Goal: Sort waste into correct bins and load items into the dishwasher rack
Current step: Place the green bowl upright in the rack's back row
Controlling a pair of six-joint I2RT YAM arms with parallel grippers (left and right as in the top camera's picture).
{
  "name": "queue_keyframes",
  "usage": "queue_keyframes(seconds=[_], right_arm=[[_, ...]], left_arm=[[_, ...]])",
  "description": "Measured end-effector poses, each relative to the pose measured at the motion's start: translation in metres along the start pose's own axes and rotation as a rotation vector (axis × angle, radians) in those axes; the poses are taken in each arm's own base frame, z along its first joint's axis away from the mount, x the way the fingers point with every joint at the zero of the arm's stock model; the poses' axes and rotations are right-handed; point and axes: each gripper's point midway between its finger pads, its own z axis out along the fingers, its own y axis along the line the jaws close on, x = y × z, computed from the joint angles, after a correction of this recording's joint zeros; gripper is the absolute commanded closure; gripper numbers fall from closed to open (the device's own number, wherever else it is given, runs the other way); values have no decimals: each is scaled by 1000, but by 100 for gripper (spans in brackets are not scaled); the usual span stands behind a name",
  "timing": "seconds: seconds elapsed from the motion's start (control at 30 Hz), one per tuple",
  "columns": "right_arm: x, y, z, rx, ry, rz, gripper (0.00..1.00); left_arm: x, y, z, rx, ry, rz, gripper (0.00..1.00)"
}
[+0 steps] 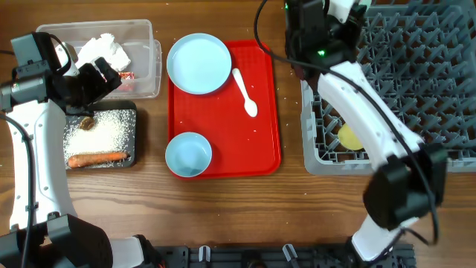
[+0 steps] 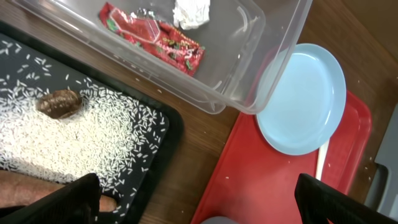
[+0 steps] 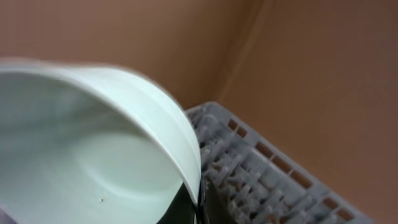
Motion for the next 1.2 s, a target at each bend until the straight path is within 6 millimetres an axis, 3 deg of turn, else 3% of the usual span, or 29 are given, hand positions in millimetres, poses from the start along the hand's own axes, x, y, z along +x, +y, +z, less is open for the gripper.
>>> queue_keyframes(seconds=[0.1, 0.2, 0.47, 0.57, 0.73, 0.97, 1.03, 1.2], right_arm=[[18, 21, 22, 42, -5, -156, 96], [33, 34, 30, 48, 3, -251, 96], [46, 34, 63, 26, 29, -298, 96], [54, 43, 77, -19, 36, -313, 96], [74, 65, 81, -68, 42, -351, 96], [89, 79, 84, -92, 47, -370, 95], [92, 81, 81, -96, 52, -385, 84], [101, 93, 70, -123, 54, -472, 43]], left_arm=[[0, 0, 0, 0, 0, 0, 0], [0, 0, 0, 0, 0, 0, 0], [0, 0, 0, 0, 0, 0, 0], [0, 0, 0, 0, 0, 0, 0], [0, 0, 0, 0, 0, 0, 0], [0, 0, 0, 0, -1, 0, 0], [0, 0, 0, 0, 0, 0, 0], [0, 0, 0, 0, 0, 0, 0]])
